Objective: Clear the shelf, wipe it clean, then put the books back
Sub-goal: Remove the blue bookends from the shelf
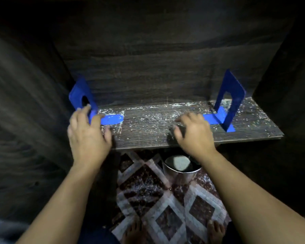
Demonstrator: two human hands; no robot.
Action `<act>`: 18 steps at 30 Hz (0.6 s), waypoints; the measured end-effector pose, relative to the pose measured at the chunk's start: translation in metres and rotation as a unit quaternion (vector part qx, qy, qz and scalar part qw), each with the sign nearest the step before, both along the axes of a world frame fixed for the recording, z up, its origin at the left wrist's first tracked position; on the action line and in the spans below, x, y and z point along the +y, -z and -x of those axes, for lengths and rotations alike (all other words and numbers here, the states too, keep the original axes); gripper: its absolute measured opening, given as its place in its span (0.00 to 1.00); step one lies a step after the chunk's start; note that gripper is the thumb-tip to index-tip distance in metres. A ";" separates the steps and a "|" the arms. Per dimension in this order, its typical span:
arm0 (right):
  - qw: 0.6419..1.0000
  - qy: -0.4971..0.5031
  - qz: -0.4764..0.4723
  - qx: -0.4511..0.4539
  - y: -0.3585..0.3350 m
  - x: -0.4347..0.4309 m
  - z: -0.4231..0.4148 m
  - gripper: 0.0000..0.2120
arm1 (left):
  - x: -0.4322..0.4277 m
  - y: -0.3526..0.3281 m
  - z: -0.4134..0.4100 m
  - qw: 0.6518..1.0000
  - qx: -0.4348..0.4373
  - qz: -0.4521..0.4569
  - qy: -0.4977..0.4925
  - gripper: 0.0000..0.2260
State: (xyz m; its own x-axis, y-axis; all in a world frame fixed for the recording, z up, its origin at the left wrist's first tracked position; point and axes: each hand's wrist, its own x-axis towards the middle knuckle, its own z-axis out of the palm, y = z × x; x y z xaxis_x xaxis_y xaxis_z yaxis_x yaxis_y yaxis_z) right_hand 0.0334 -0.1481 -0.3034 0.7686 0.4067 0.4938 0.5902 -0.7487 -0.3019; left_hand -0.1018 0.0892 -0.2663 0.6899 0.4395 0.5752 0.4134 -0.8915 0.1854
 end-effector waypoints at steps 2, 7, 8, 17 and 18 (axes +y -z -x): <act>0.992 -0.037 0.084 0.083 0.027 -0.005 0.000 0.28 | 0.021 -0.013 -0.003 1.000 -0.008 -0.025 -0.011 0.16; 0.968 -0.038 0.193 0.159 0.057 -0.016 -0.008 0.41 | 0.058 -0.039 -0.026 0.996 0.002 0.054 -0.074 0.24; 0.966 -0.035 0.200 0.158 0.059 -0.016 -0.008 0.41 | 0.064 -0.042 -0.031 0.992 0.013 0.073 -0.100 0.24; 0.967 -0.044 0.196 0.156 0.063 -0.018 -0.011 0.41 | 0.047 -0.049 -0.050 0.999 -0.005 -0.047 -0.027 0.08; 0.968 -0.048 0.191 0.156 0.061 -0.018 -0.010 0.40 | 0.040 -0.049 -0.051 0.997 -0.015 -0.072 -0.006 0.07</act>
